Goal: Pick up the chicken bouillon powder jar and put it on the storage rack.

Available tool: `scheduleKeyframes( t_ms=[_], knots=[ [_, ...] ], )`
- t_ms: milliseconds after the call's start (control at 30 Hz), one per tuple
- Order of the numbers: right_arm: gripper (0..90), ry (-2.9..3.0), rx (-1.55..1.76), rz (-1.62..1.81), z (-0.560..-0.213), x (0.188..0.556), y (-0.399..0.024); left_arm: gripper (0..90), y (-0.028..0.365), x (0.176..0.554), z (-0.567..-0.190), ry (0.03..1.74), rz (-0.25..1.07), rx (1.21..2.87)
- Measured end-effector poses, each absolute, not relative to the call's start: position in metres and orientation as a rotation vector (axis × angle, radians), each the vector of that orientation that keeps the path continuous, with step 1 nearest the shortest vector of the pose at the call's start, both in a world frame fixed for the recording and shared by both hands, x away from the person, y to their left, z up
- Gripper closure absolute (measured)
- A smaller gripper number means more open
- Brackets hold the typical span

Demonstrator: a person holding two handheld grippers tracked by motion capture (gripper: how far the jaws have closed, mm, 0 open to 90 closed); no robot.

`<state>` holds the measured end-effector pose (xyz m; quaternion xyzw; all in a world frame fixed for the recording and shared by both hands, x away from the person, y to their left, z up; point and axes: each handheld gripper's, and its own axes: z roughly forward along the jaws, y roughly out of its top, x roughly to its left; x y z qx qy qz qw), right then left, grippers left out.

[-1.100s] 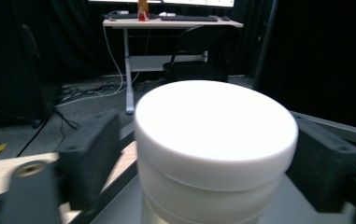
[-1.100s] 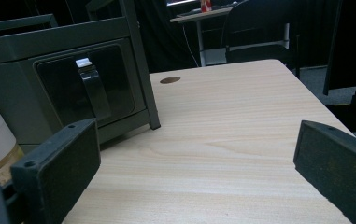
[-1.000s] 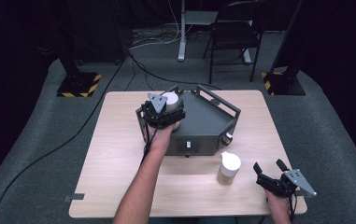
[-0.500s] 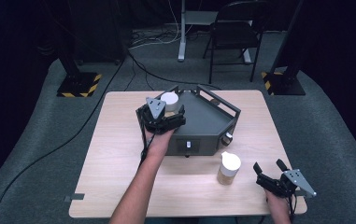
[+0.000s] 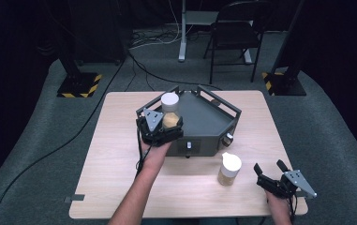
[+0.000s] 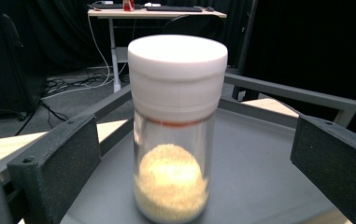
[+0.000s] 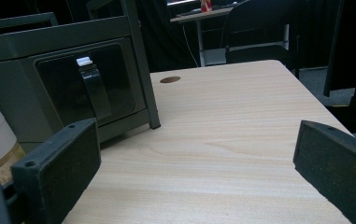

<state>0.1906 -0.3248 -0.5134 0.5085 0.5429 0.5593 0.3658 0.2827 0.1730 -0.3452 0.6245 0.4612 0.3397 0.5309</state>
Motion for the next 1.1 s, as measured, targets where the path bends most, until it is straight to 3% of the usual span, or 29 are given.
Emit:
scheduleKeyframes(
  t_ms=[1100],
  knots=[
    [0.1, 1.397, 1.317, 1.441, -0.513, 0.191, -0.326, 1.1, 0.194, 0.227, -0.385, 1.015, 0.78, 1.555]
  ],
)
